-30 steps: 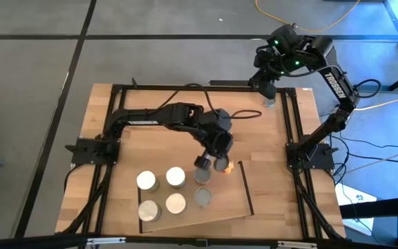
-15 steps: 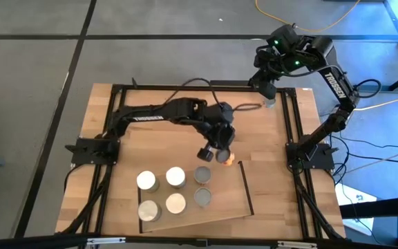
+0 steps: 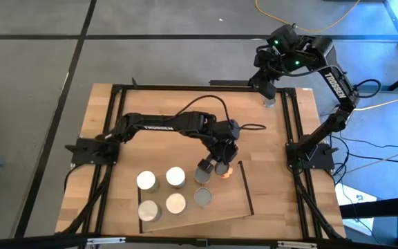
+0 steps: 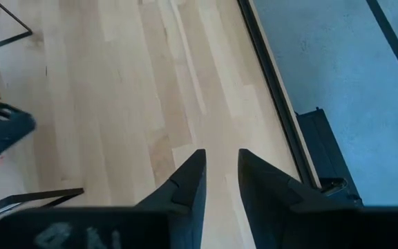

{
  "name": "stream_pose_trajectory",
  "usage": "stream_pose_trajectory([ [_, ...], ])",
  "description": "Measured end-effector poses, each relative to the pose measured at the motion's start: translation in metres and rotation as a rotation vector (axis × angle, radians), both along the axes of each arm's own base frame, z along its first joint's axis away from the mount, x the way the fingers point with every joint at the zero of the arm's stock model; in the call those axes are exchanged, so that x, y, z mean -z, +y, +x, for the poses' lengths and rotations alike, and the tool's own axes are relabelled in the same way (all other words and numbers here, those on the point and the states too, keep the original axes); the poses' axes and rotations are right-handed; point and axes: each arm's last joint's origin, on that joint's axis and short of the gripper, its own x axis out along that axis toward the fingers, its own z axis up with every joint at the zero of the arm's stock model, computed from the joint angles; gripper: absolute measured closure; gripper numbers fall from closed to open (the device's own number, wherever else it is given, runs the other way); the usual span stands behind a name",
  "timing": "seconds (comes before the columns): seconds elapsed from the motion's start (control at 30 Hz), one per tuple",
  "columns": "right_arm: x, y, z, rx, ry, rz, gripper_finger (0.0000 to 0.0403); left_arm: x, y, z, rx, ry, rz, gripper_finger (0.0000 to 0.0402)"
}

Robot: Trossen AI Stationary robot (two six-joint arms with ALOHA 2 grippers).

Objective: Pick and place cans onto a shelf
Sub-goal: Put the canned pineapple rings on the shelf

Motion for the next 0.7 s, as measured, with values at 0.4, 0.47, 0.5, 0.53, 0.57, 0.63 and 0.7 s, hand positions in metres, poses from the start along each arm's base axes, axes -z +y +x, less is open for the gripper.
stream_pose_trajectory([
  [0.4, 0.000, 0.000, 0.000, 0.000, 0.000, 0.000, 0.0315, 0.021, -0.001, 0.010, 0.044, 0.042, -0.014, 0.0401],
  [0.47, 0.000, 0.000, 0.000, 0.000, 0.000, 0.000, 0.0315, 0.021, -0.001, 0.010, 0.044, 0.042, -0.014, 0.0401],
  [0.5, 0.000, 0.000, 0.000, 0.000, 0.000, 0.000, 0.0315, 0.021, -0.001, 0.010, 0.043, 0.041, -0.014, 0.0402],
  [0.53, 0.000, 0.000, 0.000, 0.000, 0.000, 0.000, 0.0315, 0.021, -0.001, 0.010, 0.043, 0.041, -0.014, 0.0401],
  [0.57, 0.000, 0.000, 0.000, 0.000, 0.000, 0.000, 0.0315, 0.021, -0.001, 0.010, 0.043, 0.042, -0.015, 0.0401],
  [0.63, 0.000, 0.000, 0.000, 0.000, 0.001, 0.000, 0.0315, 0.021, -0.001, 0.010, 0.044, 0.042, -0.016, 0.0397],
  [0.7, 0.000, 0.000, 0.000, 0.000, 0.001, 0.000, 0.0315, 0.021, -0.002, 0.010, 0.043, 0.042, -0.017, 0.0392],
])
